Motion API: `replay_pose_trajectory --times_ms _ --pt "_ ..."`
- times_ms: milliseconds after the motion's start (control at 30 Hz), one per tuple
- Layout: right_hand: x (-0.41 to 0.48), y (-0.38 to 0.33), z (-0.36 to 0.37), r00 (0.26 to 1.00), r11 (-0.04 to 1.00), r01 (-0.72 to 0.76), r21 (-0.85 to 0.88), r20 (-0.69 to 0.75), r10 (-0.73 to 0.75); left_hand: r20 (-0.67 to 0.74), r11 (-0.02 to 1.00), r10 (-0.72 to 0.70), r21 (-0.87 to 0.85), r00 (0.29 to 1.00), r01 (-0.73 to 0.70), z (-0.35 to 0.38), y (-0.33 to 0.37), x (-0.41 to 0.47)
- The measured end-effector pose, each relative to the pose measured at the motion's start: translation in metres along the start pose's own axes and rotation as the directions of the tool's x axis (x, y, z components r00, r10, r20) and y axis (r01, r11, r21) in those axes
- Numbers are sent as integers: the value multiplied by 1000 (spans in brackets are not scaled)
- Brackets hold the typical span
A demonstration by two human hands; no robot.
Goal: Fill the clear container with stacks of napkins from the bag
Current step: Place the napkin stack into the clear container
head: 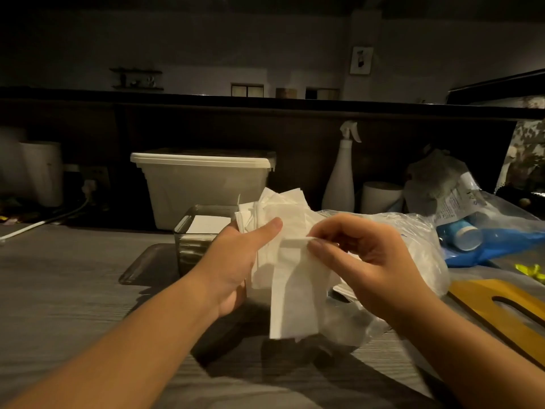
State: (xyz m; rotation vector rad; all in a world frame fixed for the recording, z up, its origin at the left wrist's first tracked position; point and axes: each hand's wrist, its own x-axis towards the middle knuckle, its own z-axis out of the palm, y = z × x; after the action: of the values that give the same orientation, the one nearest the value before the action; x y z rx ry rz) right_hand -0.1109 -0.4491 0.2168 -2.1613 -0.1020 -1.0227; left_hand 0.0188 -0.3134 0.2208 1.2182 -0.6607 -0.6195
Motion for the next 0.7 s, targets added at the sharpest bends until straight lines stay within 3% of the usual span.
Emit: replay_pose_trajectory --times_ms 67,267,700 --pt "1 3 6 997 995 -36 -95 -76 29 26 999 5 36 1000 -6 3 -3 -1" --pt "3 5 12 984 986 -106 -131 -154 85 41 996 -60 60 997 58 9 -11 -2" --pt "8 9 16 968 960 -177 -215 -215 131 137 990 -141 24 980 139 11 -10 -7"
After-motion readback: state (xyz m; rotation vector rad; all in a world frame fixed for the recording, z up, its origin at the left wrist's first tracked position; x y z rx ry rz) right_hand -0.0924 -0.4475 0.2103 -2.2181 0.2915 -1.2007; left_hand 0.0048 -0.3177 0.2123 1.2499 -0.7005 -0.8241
